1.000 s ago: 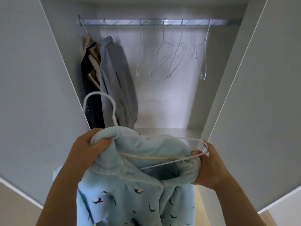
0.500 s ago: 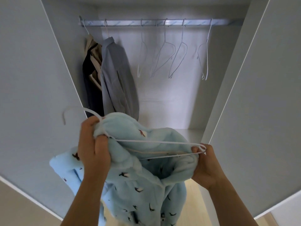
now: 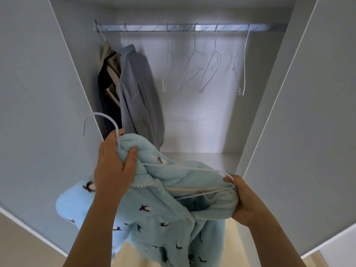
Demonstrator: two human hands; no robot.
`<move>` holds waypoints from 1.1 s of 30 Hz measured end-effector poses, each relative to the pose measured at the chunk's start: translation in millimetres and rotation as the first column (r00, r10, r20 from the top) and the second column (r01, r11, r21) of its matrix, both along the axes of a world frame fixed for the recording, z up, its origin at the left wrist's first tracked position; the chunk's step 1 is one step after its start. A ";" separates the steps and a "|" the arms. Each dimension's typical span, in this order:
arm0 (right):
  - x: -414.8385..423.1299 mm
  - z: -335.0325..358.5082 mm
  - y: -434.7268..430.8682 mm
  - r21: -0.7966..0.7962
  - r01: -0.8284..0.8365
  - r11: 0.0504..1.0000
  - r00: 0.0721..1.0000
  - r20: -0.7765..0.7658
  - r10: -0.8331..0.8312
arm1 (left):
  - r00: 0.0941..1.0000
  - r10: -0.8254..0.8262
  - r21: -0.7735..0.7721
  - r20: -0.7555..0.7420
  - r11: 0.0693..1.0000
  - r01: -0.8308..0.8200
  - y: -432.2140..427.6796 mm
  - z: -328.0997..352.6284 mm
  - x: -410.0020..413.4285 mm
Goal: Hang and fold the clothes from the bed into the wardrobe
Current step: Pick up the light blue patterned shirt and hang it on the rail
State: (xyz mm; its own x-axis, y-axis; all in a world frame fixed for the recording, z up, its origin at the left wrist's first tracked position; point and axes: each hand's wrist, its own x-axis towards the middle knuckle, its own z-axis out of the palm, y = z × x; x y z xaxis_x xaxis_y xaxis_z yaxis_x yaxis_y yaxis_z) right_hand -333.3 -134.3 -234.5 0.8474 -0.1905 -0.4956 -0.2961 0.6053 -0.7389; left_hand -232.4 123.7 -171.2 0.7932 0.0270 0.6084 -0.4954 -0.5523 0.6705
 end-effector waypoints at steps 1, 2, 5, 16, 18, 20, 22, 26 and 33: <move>-1.4 -1.2 -2.3 0.005 0.012 1.000 1.000 0.004 -0.012 | 1.000 -0.025 0.002 -0.005 1.000 0.025 0.8 -0.8 -1.4; -2.9 -2.3 -3.9 0.015 0.020 1.000 1.000 0.007 -0.020 | 0.998 -0.053 0.010 -0.015 0.999 0.053 2.1 -0.6 -2.0; -4.8 -5.1 -8.0 -0.067 0.042 0.997 0.999 -0.022 -0.043 | 0.991 -0.135 0.093 -0.016 0.986 0.136 6.0 2.2 -2.3; 5.0 18.9 12.9 -0.456 0.372 0.808 0.926 0.127 -0.355 | 0.989 0.052 0.300 -0.135 0.954 -0.009 -24.1 -10.8 -20.6; 10.6 32.6 29.4 -0.281 0.355 0.892 0.932 0.184 -0.314 | 0.976 0.136 0.286 -0.172 0.955 -0.082 -37.3 -11.6 -28.9; 15.3 42.1 53.5 -0.141 0.286 0.948 0.942 0.226 -0.250 | 0.973 0.155 0.256 -0.172 0.961 -0.108 -51.6 -10.8 -37.5; 14.4 46.2 81.3 -0.089 0.137 0.987 0.968 0.222 -0.114 | 0.978 0.128 0.204 -0.164 0.974 -0.093 -62.1 -8.9 -43.2; 5.9 52.0 95.6 0.041 -0.129 0.991 0.950 0.291 0.111 | 0.979 0.095 0.059 -0.178 0.995 -0.086 -57.6 -4.0 -37.3; 11.0 49.8 53.9 -0.706 0.277 0.652 0.959 0.250 -0.136 | 0.998 0.001 -0.037 -0.060 0.999 -0.003 -42.2 8.7 -30.8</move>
State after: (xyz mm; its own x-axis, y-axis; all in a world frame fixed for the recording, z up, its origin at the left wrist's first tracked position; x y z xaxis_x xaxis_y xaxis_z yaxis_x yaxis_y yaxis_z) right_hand -322.4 -80.4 -184.7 0.7927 -0.6094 0.0184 -0.0666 -0.1165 -0.9910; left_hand -263.3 81.5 -162.5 0.8280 0.0507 0.5584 -0.4526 -0.5274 0.7190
